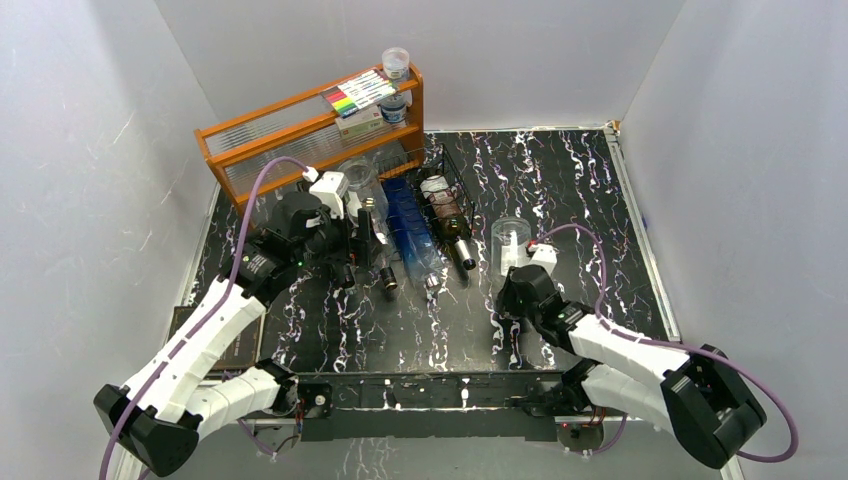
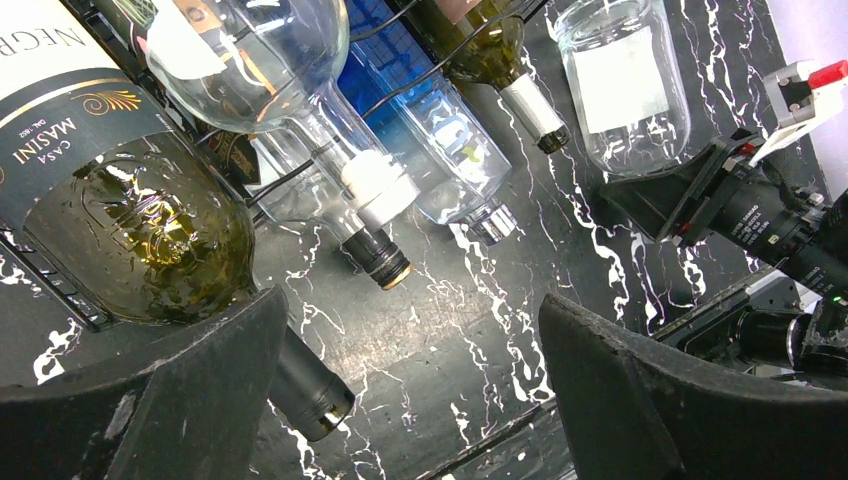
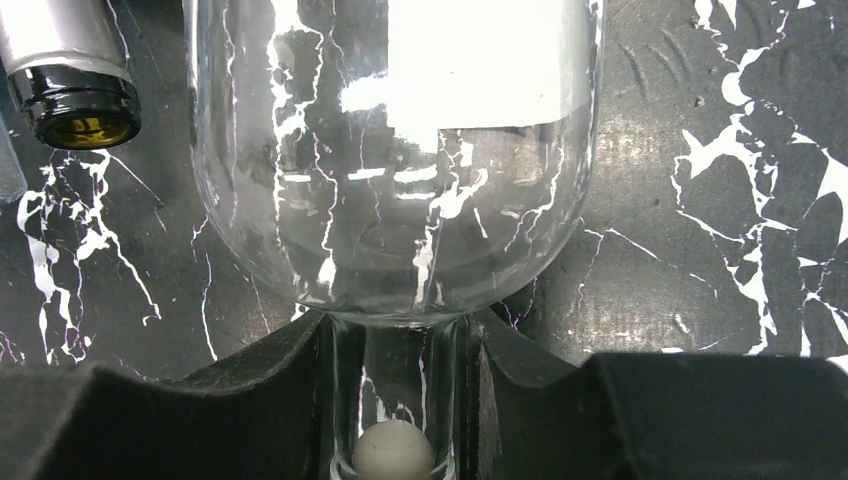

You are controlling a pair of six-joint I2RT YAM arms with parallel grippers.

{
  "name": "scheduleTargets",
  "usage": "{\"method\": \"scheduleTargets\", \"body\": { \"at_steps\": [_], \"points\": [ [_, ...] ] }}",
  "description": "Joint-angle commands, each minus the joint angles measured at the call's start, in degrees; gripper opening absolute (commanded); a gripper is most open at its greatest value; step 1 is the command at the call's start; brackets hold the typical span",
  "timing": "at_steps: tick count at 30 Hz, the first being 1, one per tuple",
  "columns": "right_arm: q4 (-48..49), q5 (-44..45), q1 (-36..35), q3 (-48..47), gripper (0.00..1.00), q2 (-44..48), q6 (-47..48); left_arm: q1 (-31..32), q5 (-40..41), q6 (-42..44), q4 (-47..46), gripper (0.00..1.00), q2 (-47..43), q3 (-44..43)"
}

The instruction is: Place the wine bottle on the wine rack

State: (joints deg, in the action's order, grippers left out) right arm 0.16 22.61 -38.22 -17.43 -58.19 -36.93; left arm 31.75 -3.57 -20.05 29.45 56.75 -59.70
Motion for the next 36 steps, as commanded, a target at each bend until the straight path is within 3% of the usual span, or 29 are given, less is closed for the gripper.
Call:
{"method": "scheduleTargets", "body": {
  "at_steps": [1,17,27,36],
  "points": [
    [17.9,5.7,0.4,0.2,0.0,4.8,3.1,0.2,0.3,0.7,1.0,0.96,-0.7,-2.6],
    [23.7,5.7,0.4,0.9,0.0,17.4,7.5,0.3,0.6,1.1,2.8,0.96,0.5,-5.1],
    [27.5,-5.6,0.4,-5.2,0.0,19.9,15.5,0.2,1.8,1.9,5.3,0.96,1.2,-8.0],
    [32.4,-14.5,0.3,-11.1,0.0,15.3,14.8,0.2,3.5,1.8,5.9,0.96,0.8,-9.3]
  ]
}}
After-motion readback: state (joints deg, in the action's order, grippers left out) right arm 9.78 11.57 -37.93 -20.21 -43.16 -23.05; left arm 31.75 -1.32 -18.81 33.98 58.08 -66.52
